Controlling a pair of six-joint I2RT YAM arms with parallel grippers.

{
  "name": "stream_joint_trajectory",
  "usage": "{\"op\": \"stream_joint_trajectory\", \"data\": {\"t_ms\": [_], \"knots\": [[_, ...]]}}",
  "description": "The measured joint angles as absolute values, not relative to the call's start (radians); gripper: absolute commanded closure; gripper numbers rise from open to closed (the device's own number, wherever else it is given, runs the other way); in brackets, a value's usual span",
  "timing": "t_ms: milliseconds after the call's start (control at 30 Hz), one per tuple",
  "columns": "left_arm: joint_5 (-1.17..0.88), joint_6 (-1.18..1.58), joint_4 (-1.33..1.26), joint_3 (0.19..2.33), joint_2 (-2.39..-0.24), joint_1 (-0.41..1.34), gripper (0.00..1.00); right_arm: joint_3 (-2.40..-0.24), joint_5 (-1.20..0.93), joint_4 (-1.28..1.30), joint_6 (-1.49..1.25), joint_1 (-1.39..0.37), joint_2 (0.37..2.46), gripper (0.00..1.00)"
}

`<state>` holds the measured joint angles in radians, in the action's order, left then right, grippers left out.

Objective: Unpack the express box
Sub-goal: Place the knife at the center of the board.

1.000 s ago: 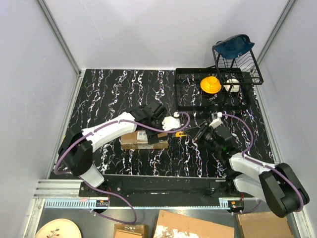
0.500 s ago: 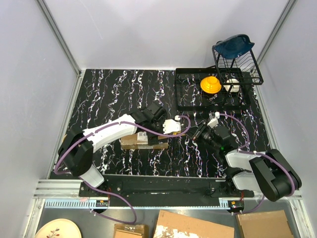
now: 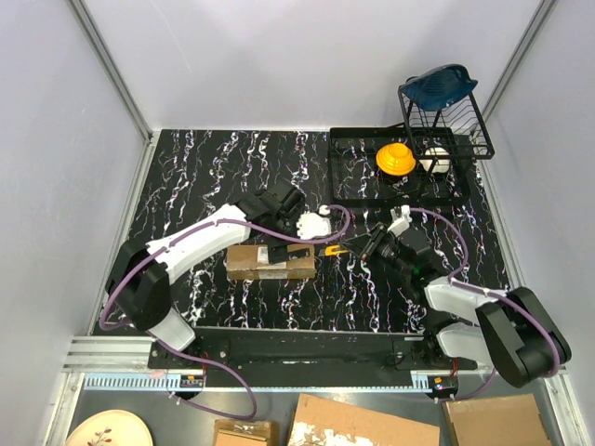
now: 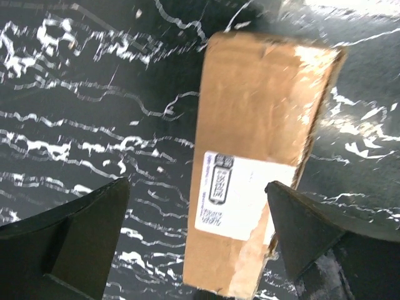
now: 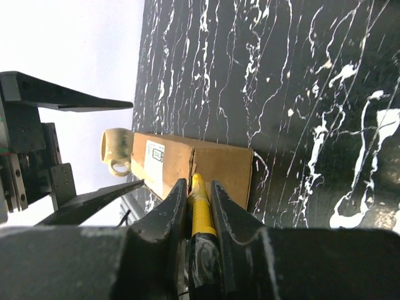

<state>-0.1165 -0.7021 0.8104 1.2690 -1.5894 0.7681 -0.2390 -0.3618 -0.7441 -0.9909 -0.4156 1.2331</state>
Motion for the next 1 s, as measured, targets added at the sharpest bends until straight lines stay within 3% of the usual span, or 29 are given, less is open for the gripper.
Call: {"op": "stream_joint_trajectory", "data": {"t_ms": [300, 733, 867, 1000], "knots": [[0.010, -0.752, 0.719, 1.057, -1.459, 0.724, 0.03, -0.310, -0.268, -0.473, -0.853, -0.395, 1.123, 1.00], [0.030, -0.789, 0.688, 1.045, -1.447, 0.692, 0.04, -0.337, -0.254, -0.404, -0.842, -0.326, 1.192, 1.00], [0.011, -0.788, 0.740, 1.066, -1.447, 0.691, 0.05, -0.361, -0.258, -0.405, -0.844, -0.302, 1.243, 0.86], [-0.006, -0.774, 0.801, 1.100, -1.451, 0.689, 0.07, -0.408, -0.276, -0.385, -0.841, -0.295, 1.296, 0.81]]}}
